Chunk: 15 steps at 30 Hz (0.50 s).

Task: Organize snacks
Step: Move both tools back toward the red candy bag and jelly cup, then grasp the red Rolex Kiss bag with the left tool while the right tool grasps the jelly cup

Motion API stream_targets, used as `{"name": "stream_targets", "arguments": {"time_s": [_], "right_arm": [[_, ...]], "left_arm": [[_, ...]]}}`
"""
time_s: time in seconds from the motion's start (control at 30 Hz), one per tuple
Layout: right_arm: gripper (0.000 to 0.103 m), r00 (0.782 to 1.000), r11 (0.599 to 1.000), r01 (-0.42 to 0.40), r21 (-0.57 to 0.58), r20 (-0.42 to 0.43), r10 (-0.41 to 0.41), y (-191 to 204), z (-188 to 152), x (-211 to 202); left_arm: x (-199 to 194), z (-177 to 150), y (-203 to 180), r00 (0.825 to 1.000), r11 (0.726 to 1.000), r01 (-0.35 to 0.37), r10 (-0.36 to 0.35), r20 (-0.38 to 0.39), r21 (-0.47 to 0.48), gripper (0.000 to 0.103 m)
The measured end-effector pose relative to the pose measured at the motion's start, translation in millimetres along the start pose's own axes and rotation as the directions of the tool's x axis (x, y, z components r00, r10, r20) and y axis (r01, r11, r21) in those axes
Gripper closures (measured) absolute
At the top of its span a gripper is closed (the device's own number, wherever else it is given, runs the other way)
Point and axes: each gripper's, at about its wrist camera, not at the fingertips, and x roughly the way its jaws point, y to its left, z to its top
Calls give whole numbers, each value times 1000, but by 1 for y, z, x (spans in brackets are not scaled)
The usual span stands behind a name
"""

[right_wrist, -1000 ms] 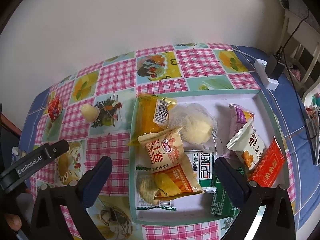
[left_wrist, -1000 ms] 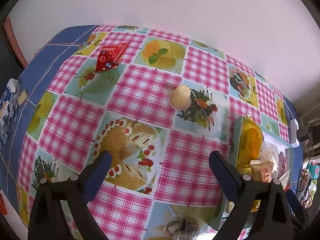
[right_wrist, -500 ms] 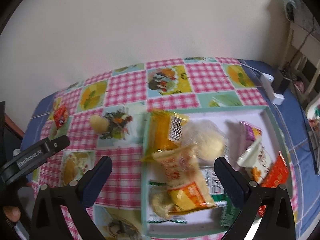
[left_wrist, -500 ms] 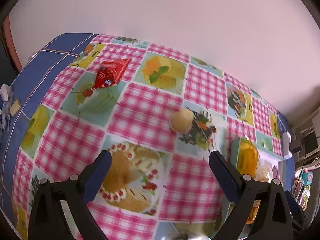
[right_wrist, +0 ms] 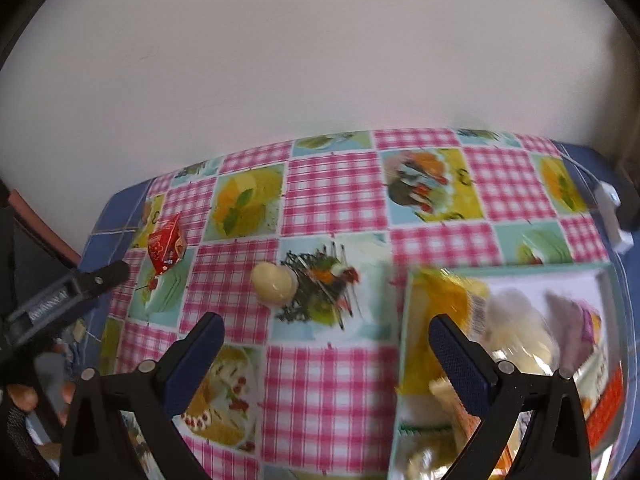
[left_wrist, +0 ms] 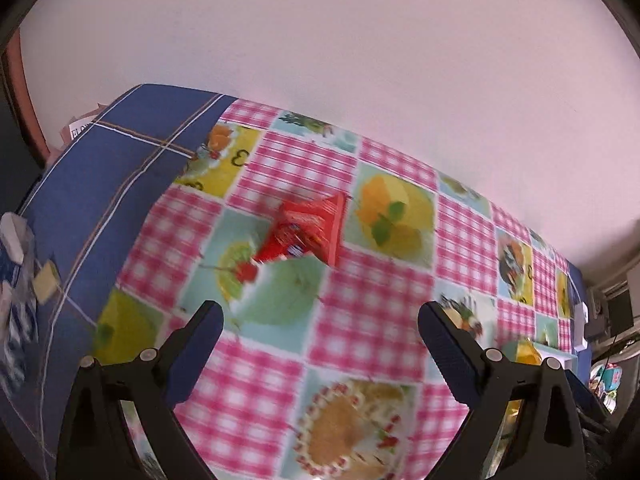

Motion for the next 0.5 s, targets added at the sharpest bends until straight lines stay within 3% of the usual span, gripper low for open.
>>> {"name": "stream_targets", "arguments": {"time_s": [0.33,0.5], "right_arm": [[2,994,998,14,-66,-106,-21,27,15,79],[12,990,993,35,-109,-129,-49,38,17,109]], "left_arm": [[51,35,26,995,998,49,-52,-85,-35,5],[72,49,31,993,998,53,-58,-101,-46,5]]}}
